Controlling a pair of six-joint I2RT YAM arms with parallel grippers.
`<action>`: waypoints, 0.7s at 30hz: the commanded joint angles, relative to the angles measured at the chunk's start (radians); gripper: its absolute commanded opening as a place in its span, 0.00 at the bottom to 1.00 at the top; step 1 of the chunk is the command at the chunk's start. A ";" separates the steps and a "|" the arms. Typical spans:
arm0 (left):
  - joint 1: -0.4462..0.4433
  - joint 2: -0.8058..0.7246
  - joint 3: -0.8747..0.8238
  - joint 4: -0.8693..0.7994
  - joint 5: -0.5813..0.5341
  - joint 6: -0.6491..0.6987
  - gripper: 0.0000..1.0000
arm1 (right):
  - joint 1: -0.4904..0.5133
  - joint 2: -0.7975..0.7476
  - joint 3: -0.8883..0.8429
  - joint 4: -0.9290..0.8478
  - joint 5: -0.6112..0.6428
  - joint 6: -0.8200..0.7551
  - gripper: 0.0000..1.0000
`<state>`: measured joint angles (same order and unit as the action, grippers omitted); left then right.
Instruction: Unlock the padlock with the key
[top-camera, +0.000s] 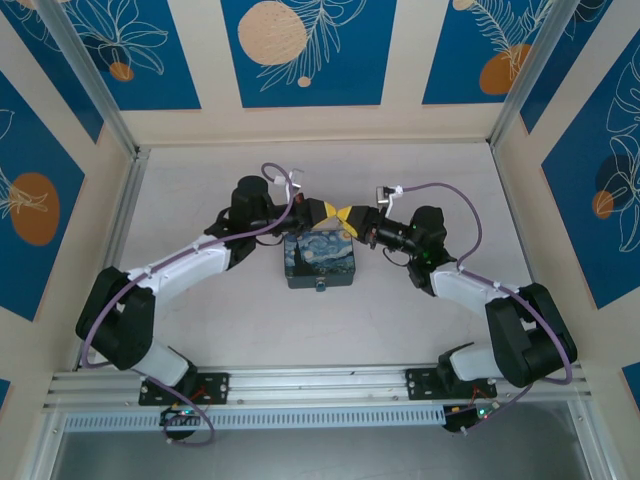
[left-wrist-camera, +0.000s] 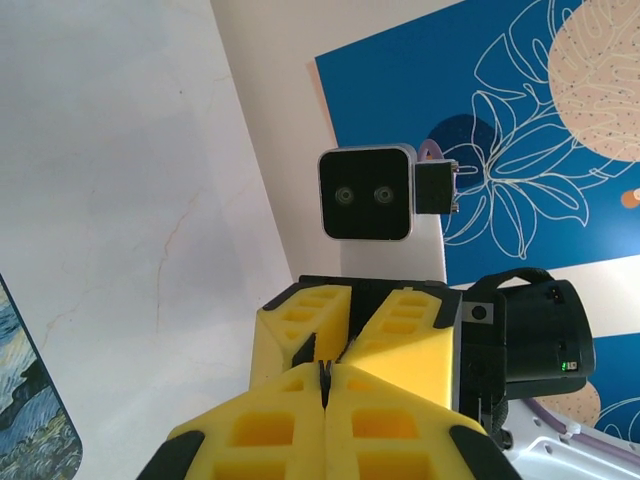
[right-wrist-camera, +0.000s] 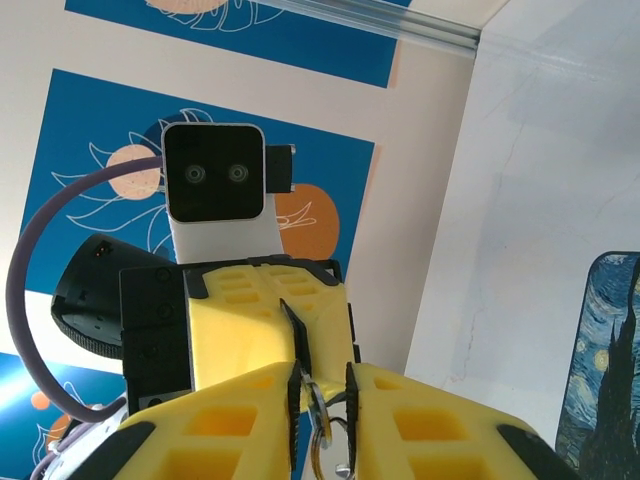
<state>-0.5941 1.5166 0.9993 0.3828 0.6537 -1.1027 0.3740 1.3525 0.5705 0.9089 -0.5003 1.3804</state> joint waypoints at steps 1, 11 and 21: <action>-0.011 0.014 0.004 0.040 -0.005 -0.011 0.00 | 0.008 -0.003 -0.018 0.031 0.012 0.001 0.21; -0.010 0.013 -0.003 0.042 -0.008 -0.010 0.00 | 0.003 -0.005 -0.023 0.031 0.015 0.007 0.09; -0.010 -0.006 -0.005 0.006 -0.035 -0.003 0.06 | -0.002 -0.018 -0.033 0.019 0.017 0.008 0.00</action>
<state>-0.5941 1.5272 0.9993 0.3851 0.6418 -1.1152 0.3737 1.3521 0.5533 0.9142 -0.4877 1.3945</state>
